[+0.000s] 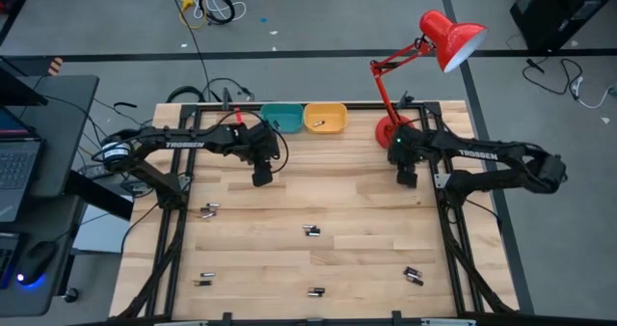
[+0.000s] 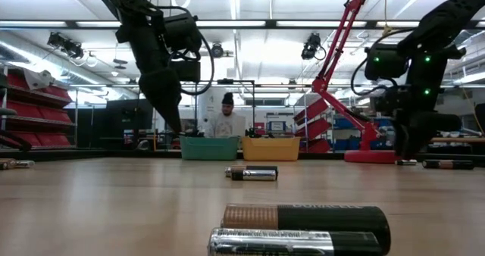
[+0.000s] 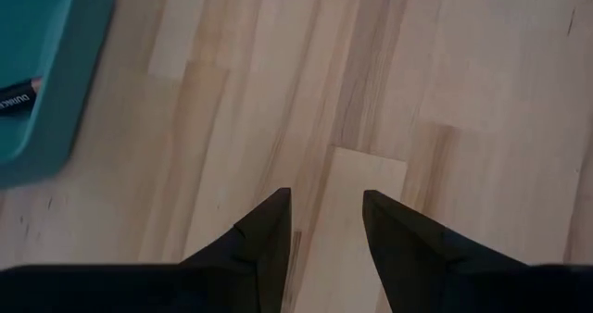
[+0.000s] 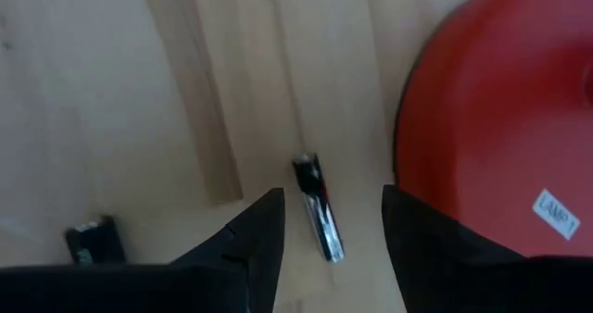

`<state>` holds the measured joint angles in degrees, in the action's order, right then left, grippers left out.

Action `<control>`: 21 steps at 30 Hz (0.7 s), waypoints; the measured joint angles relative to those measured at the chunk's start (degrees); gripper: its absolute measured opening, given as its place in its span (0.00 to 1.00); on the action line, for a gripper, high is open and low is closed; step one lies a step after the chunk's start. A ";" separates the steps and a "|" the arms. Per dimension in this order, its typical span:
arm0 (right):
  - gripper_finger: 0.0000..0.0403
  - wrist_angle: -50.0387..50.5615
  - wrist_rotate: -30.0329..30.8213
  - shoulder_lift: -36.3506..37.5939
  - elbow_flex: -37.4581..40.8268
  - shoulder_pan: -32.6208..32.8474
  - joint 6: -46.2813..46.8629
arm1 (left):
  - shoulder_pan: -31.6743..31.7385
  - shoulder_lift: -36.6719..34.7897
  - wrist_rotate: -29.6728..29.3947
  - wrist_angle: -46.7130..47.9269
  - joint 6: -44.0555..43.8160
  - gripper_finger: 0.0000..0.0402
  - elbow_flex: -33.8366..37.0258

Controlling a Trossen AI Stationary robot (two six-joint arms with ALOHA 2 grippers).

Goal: Sort batteries
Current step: Put the white battery into the yellow bin

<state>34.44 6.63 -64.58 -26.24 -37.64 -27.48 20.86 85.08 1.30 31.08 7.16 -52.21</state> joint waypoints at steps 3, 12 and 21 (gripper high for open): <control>0.39 0.05 -1.37 -0.34 0.00 -2.25 -1.47 | 0.00 0.00 -0.03 0.12 0.33 0.38 0.00; 0.32 0.76 -3.42 -10.62 -1.77 -2.53 -3.24 | 0.00 0.00 -0.95 -0.37 1.59 0.38 0.00; 0.08 1.06 -6.34 -9.41 -9.47 1.31 0.72 | 0.13 0.02 -1.74 -0.94 1.40 0.38 0.00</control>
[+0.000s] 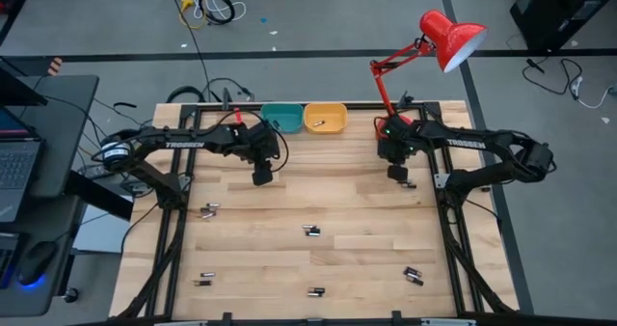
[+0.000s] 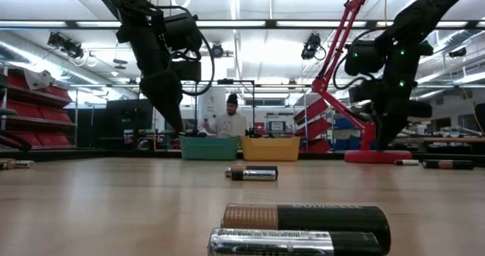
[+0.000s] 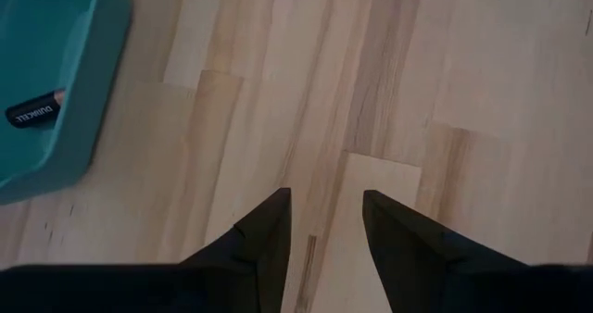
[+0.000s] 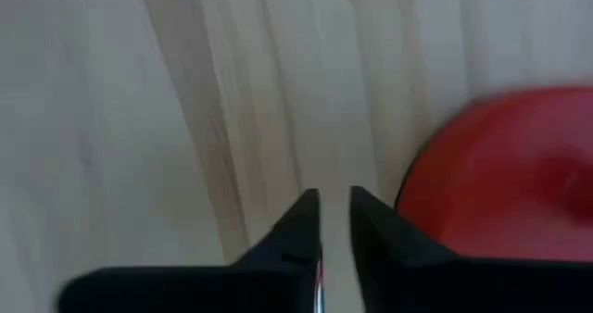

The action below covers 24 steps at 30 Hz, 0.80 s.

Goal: Sort batteries
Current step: Put the white battery into the yellow bin

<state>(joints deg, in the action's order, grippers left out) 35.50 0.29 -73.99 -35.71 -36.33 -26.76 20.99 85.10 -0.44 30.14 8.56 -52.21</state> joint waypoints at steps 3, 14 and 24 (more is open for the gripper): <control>0.02 -0.99 -0.56 -0.96 0.16 0.63 0.21 | -0.02 0.00 -0.23 0.05 -0.20 0.38 0.00; 0.14 4.27 6.29 -0.21 0.12 1.50 10.67 | -0.02 0.00 -0.38 0.45 -0.22 0.38 0.00; 0.28 6.98 4.82 -0.01 1.11 1.37 6.23 | -0.02 0.00 -0.40 -0.25 -0.26 0.38 -0.02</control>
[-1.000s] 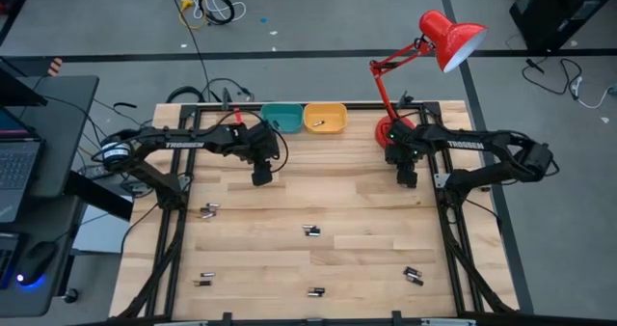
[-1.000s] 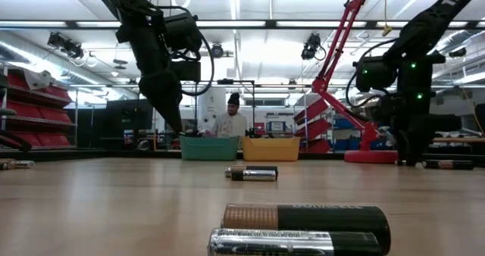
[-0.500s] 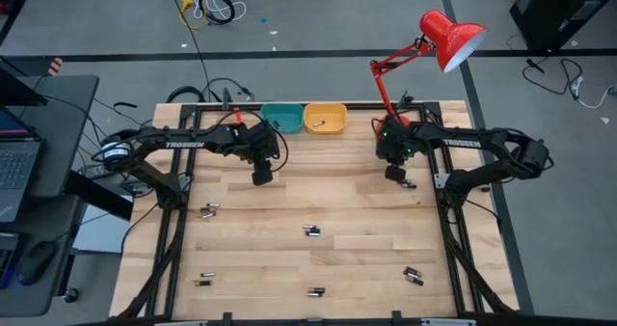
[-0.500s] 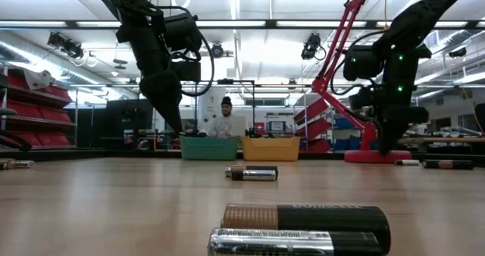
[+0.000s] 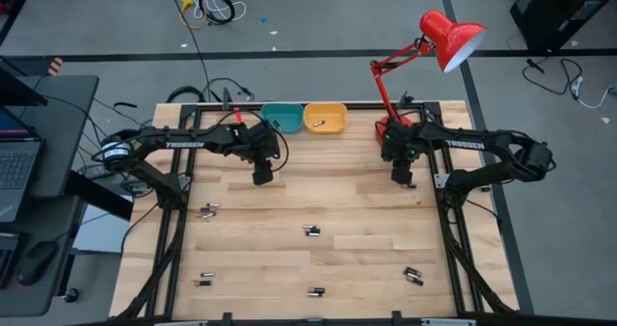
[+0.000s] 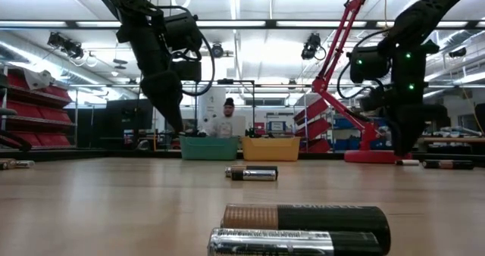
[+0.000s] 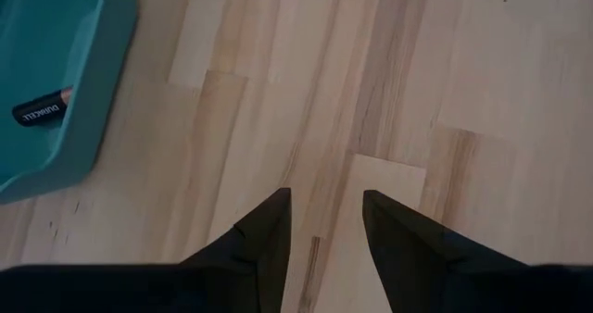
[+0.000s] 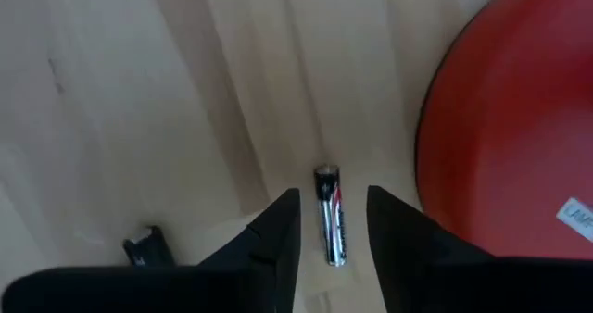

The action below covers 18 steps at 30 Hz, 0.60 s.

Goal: Sort batteries
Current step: Put the white battery into the yellow bin

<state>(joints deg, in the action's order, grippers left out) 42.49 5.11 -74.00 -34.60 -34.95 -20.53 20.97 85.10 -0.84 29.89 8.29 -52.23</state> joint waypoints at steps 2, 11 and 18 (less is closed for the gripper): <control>0.28 -0.06 0.00 -0.02 1.33 -0.50 -0.51 | 0.00 0.00 0.00 -0.15 -0.02 0.38 0.00; 0.22 -3.31 -0.68 0.19 4.47 -2.11 -3.14 | 0.02 0.02 0.00 -0.46 -0.04 0.38 0.00; 0.03 -3.61 -3.39 0.17 4.54 -3.72 -3.48 | 0.00 0.02 0.00 -0.67 -0.04 0.38 0.00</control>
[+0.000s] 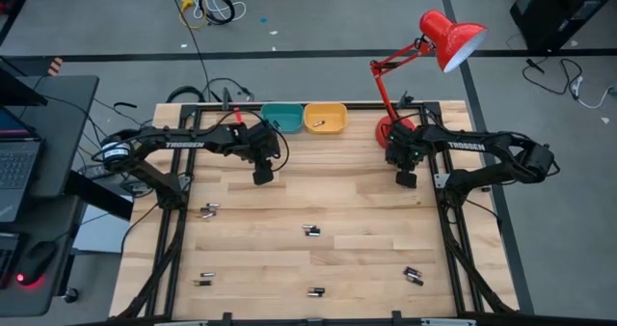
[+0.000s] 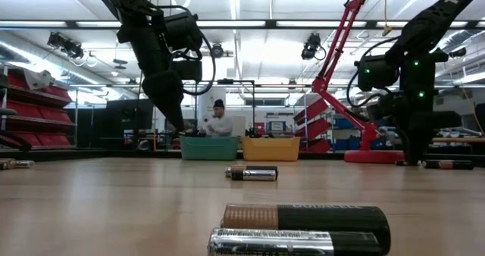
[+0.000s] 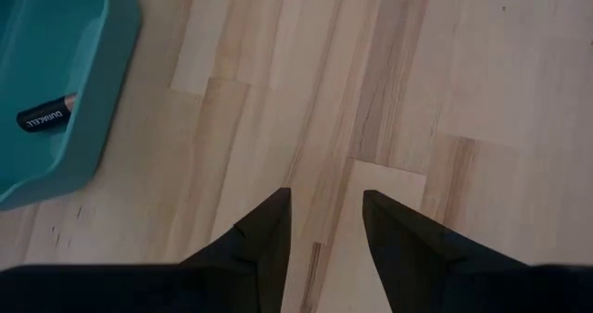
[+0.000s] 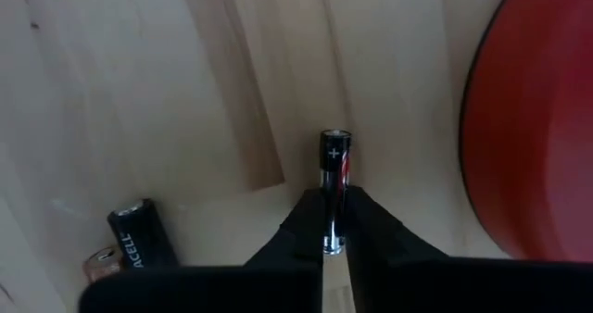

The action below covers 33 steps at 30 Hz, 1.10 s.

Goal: Sort batteries
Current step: Put the white battery into the yellow bin

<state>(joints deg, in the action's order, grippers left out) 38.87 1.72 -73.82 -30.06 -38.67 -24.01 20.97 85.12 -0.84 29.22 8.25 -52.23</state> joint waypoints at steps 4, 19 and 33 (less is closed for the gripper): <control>0.05 -0.19 -0.33 -0.04 0.00 -0.53 0.02 | 0.00 0.00 0.00 -0.15 0.00 0.38 0.00; 0.04 -13.64 -1.47 -0.20 -4.65 5.52 6.33 | 0.00 0.00 -0.01 -0.22 -0.15 0.38 0.00; 0.05 -33.83 0.16 -11.45 -10.65 7.21 7.80 | 0.00 0.00 -0.02 -5.33 0.11 0.38 -0.04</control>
<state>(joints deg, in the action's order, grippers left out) 5.04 1.88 -85.27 -40.71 -31.46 -16.21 20.97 85.12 -0.86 23.90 8.36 -52.27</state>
